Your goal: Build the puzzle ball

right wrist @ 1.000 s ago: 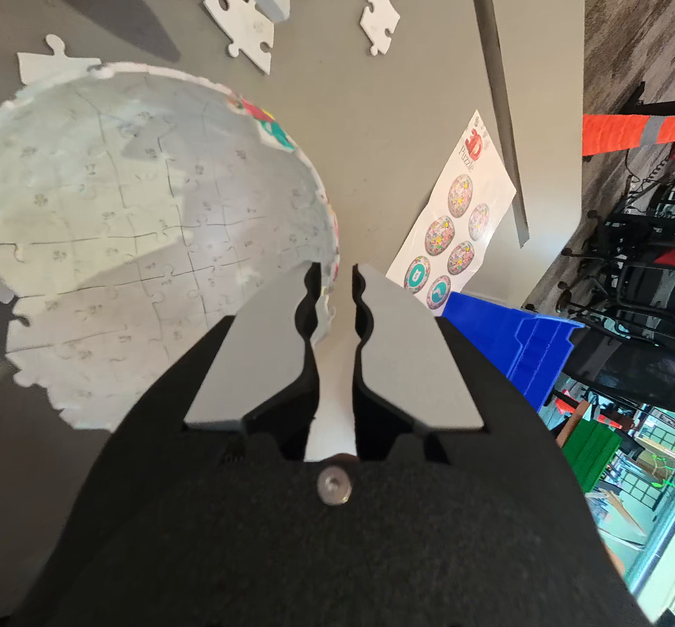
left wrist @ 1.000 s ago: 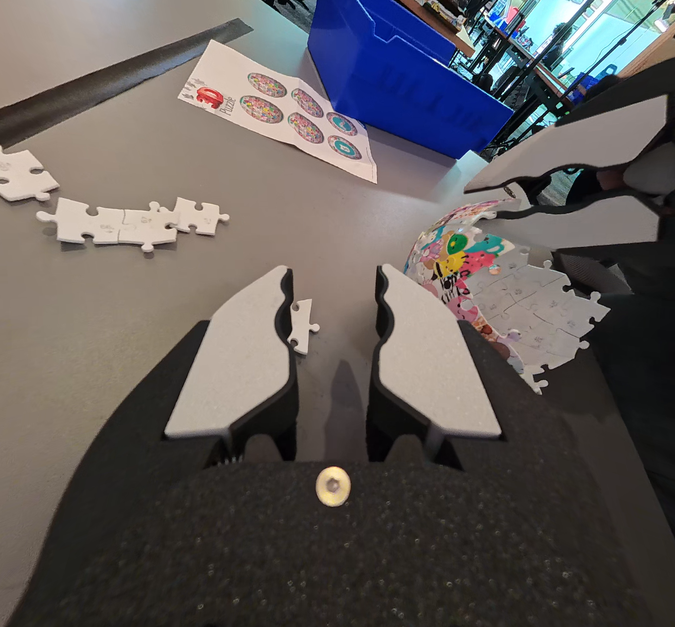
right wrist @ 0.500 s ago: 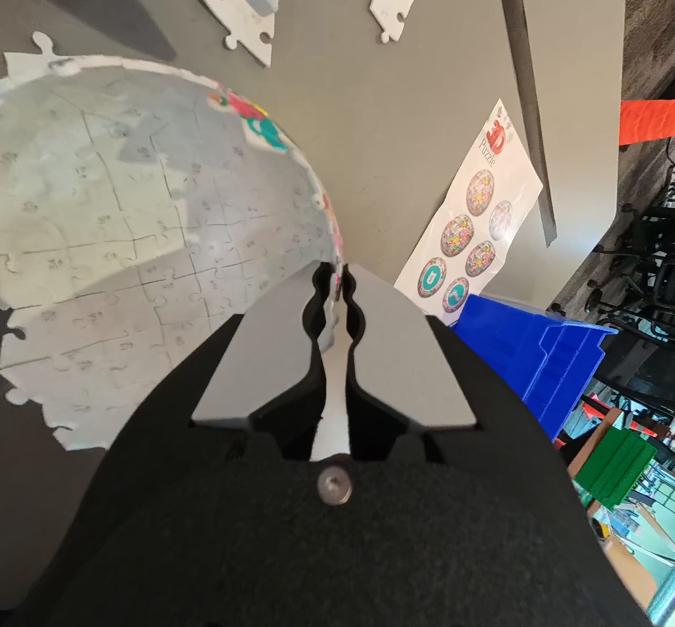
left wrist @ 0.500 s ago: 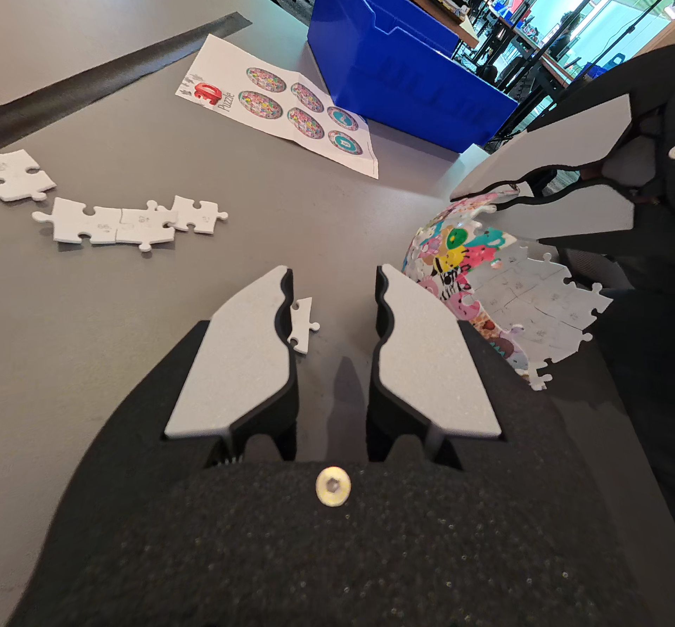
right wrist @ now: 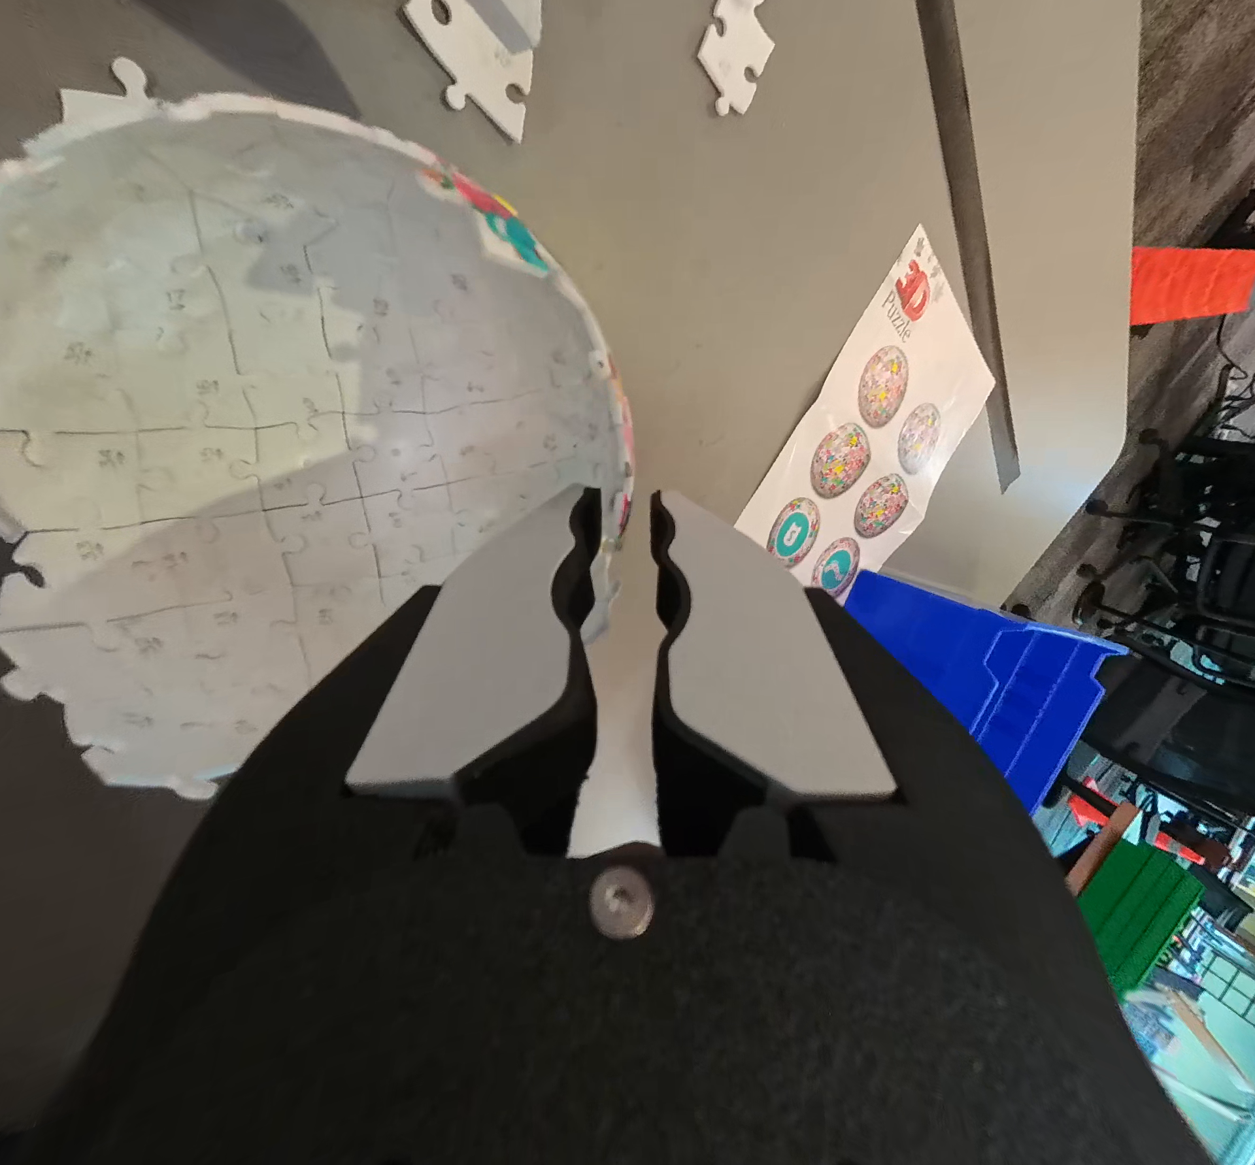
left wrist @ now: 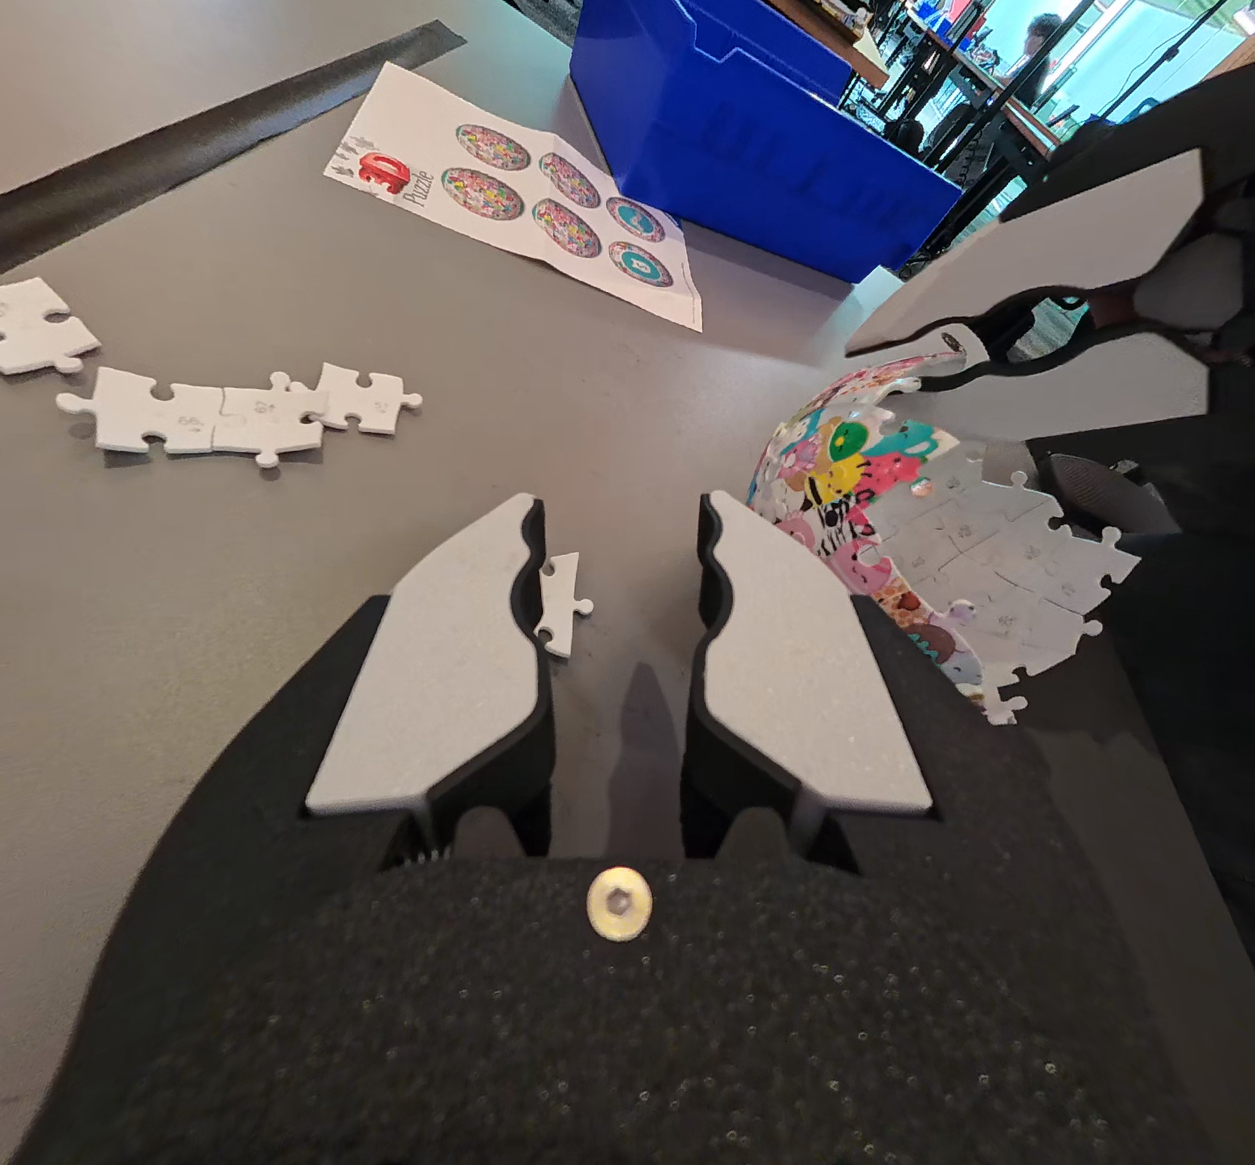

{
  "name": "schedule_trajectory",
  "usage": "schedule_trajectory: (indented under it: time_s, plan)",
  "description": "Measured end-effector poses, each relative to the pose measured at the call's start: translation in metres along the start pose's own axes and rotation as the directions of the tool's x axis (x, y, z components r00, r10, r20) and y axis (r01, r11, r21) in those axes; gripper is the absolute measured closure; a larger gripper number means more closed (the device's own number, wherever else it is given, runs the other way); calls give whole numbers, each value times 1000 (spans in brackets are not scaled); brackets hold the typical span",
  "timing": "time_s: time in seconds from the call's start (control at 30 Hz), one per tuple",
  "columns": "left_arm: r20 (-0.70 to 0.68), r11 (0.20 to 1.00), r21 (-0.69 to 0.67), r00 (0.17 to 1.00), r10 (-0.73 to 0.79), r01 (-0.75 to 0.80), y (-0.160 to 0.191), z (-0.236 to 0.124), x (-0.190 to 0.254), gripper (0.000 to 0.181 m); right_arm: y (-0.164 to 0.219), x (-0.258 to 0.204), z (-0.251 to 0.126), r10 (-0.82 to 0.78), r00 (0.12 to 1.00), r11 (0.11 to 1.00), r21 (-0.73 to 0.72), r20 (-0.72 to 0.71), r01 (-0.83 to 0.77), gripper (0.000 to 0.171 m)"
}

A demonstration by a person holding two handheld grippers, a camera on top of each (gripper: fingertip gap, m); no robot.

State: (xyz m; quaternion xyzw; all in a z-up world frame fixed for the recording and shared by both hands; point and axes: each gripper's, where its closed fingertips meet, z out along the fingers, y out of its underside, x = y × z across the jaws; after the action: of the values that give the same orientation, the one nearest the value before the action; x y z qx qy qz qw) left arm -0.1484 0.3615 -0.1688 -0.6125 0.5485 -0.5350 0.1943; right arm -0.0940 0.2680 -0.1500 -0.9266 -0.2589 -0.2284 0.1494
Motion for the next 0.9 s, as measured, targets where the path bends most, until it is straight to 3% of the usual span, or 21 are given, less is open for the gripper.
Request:
schedule_trajectory:
  time_s: [0.1, 0.57, 0.67, 0.77, 0.9]
  plan:
    - [1, 1000, -1, 1000, 1, -1, 0, 0, 0, 139, -3, -1, -1, -14, 1000, 1000, 22, -6, 14, 165]
    - [0, 1000, 0, 1000, 1, -1, 0, 0, 0, 139, -9, -4, -1, 1, 999, 998, 62, 53, -4, 169]
    - [0, 1000, 1, 1000, 1, -1, 0, 0, 0, 139, -9, -4, -2, -6, 999, 998, 67, 38, 3, 168]
    - [0, 1000, 4, 1000, 0, 0, 0, -1, 0, 139, -4, -5, -4, -31, 999, 998, 52, 22, 30, 151]
    - [1, 1000, 3, 1000, 0, 0, 0, 0, 0, 139, 0, -2, -7, -24, 1000, 999, 45, -3, 24, 152]
